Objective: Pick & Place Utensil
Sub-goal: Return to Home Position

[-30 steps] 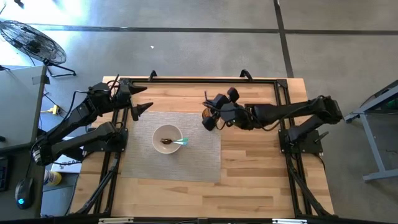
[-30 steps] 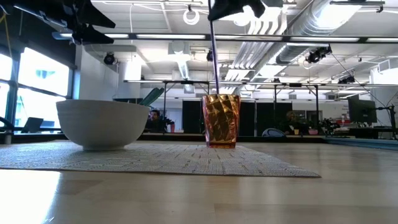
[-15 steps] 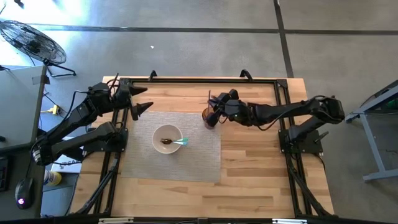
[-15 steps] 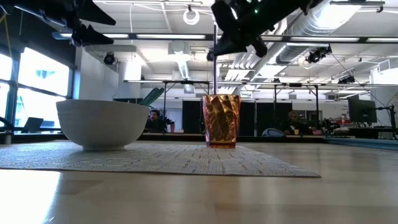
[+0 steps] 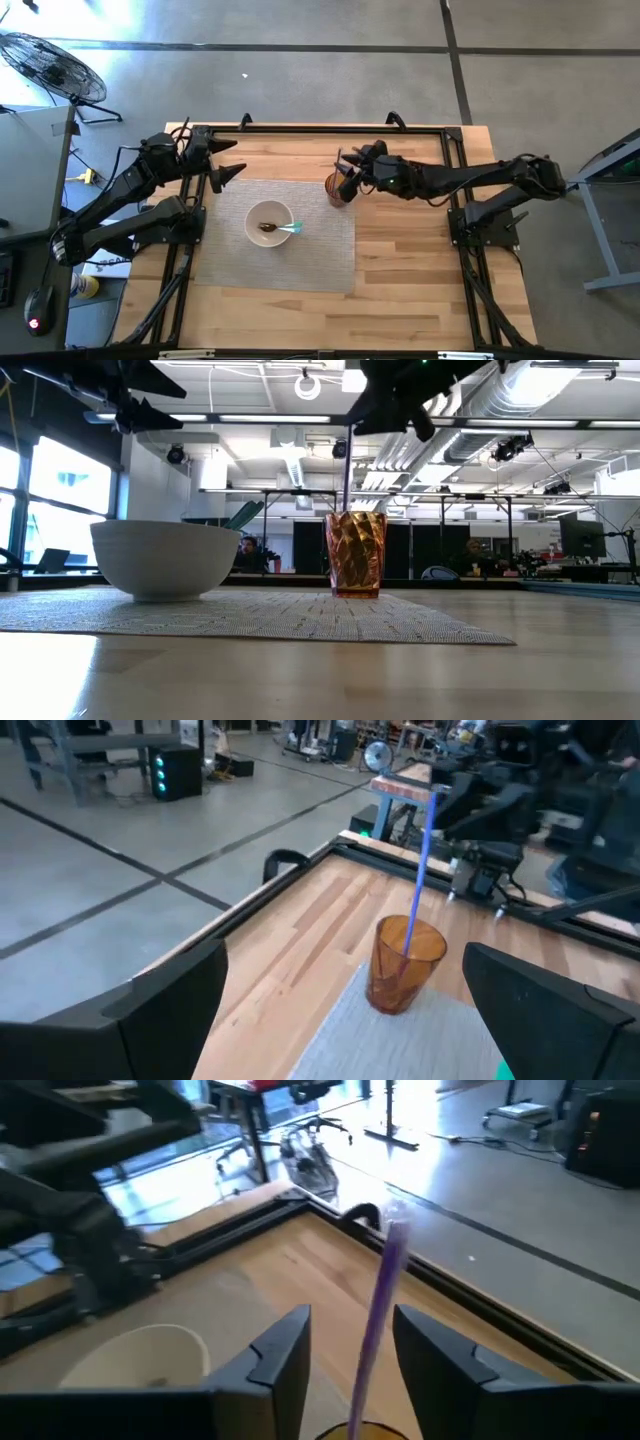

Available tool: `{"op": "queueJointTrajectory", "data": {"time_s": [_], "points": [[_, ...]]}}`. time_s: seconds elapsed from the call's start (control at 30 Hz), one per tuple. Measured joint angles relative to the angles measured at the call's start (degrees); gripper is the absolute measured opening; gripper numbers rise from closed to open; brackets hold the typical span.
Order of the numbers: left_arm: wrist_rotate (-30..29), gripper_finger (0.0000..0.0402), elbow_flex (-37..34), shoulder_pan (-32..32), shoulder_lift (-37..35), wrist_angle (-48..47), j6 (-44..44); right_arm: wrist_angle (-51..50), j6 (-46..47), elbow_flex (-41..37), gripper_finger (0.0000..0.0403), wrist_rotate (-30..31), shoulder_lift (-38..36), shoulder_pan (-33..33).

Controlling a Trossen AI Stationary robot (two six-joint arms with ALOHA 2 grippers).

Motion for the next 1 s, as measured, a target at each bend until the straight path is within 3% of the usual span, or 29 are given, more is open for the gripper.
{"op": "queueJointTrajectory", "data": {"time_s": [0.2,0.4,0.67,0.8,1.0], "points": [[-1.22,0.0399,-2.17,0.0,-1.46,2.93,-0.62,-4.95,-2.91,0.0,0.0149,-2.78,-7.4,0.07],[-1.27,0.0399,-7.06,0.0,-6.59,7.2,-3.76,-17.01,-3.26,0.04,0.014,-2.67,-15.76,0.67],[0.68,0.0399,-10.13,-0.02,-16.95,4.23,-6.76,-28.37,-3.16,0.02,0.0118,-4.27,-19.11,4.98],[-0.14,0.0399,-13.43,-0.02,-22.57,4.23,-9.71,-23.14,-4.88,-3.46,0.0098,-6.3,-19.3,8.77],[0.32,0.0399,-18.19,-0.07,-22.95,9.09,-11.11,-4.05,-6.71,-18.95,0.0055,-15.55,-21.51,12.31]]}}
